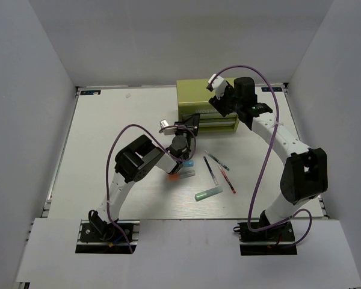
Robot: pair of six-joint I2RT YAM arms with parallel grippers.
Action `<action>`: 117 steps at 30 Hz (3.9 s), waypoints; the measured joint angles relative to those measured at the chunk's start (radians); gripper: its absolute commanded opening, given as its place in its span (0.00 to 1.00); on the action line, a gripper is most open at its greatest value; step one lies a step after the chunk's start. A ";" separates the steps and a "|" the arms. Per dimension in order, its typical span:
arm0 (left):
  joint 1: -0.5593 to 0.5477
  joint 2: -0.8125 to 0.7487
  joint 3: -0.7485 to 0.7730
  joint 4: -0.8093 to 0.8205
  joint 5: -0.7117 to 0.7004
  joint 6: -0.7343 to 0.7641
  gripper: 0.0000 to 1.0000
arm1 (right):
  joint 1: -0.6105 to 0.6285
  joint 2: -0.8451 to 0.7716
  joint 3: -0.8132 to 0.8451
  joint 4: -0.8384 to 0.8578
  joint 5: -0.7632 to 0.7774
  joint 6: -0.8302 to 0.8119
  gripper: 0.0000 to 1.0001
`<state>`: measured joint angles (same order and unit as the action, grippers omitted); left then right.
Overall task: Sort the stationery into containers
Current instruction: Open the drawer at the center of the board.
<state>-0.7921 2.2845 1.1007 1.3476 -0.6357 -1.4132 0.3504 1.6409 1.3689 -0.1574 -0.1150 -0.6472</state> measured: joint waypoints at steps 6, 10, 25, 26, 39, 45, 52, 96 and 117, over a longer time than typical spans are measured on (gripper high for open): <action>-0.003 0.014 0.006 0.023 -0.012 -0.001 0.00 | -0.002 0.000 0.000 0.000 -0.004 -0.008 0.59; -0.003 0.016 0.006 0.026 -0.015 -0.001 0.00 | -0.002 0.000 0.000 -0.002 -0.005 -0.010 0.59; -0.006 0.016 -0.027 0.053 -0.002 -0.002 0.00 | -0.002 0.004 0.019 -0.047 -0.009 -0.014 0.59; -0.006 0.016 -0.027 0.054 -0.001 -0.002 0.00 | -0.002 0.004 0.020 -0.048 -0.009 -0.015 0.59; -0.008 0.004 -0.063 0.079 0.027 -0.003 0.00 | -0.002 0.014 0.041 -0.071 -0.008 -0.015 0.59; -0.011 -0.007 -0.080 0.079 0.035 -0.005 0.00 | -0.002 0.015 0.043 -0.075 -0.006 -0.014 0.59; -0.020 -0.037 -0.124 0.080 0.052 0.003 0.00 | -0.002 0.019 0.051 -0.083 -0.003 -0.014 0.59; -0.120 -0.301 -0.545 -0.003 0.095 0.121 0.84 | -0.018 -0.051 0.035 -0.174 -0.022 -0.016 0.80; -0.119 -1.249 -0.341 -1.361 0.322 0.534 0.40 | 0.021 -0.520 -0.457 -0.576 -0.629 -0.435 0.64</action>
<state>-0.9108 1.0359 0.7601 -0.0135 -0.3141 -0.8795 0.3714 1.1213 0.9123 -0.7330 -0.7444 -1.0824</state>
